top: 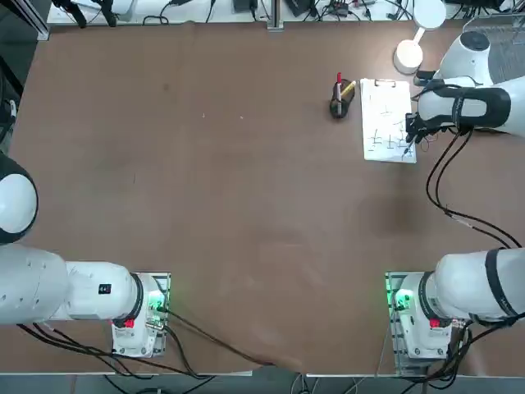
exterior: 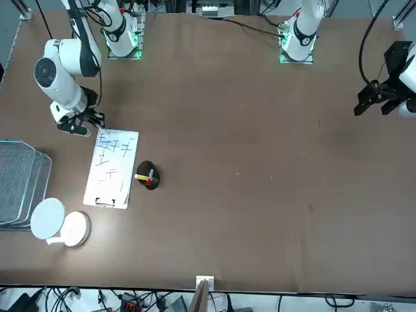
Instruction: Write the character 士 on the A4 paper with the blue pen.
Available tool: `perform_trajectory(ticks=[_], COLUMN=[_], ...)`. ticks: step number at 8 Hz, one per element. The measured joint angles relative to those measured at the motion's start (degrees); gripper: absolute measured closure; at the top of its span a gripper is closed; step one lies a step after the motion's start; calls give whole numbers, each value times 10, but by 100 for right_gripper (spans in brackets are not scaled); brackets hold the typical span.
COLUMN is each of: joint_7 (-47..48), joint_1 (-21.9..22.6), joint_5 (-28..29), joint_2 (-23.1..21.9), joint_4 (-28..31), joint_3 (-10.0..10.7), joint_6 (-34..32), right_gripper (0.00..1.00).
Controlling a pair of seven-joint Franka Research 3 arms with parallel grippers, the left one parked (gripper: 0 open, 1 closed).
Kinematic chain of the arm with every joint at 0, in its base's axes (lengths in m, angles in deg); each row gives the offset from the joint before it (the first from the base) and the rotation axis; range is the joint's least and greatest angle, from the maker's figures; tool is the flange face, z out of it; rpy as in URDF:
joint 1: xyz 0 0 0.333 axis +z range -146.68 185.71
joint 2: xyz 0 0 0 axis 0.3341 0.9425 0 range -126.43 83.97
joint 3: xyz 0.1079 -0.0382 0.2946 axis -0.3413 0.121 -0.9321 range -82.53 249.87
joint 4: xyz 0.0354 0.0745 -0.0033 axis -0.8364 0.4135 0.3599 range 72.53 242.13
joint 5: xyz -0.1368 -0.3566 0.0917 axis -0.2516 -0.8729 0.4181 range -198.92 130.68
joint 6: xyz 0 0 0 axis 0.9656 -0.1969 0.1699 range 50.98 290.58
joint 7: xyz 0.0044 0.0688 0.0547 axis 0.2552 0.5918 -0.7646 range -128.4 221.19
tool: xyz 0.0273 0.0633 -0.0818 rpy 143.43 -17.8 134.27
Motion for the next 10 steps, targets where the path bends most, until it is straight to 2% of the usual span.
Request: perform_trajectory(ticks=[10], joint_7=[15], joint_1=[1], joint_5=[0], joint_2=[1], joint_4=[-1], joint_3=[-3], joint_6=[3], right_gripper=[79])
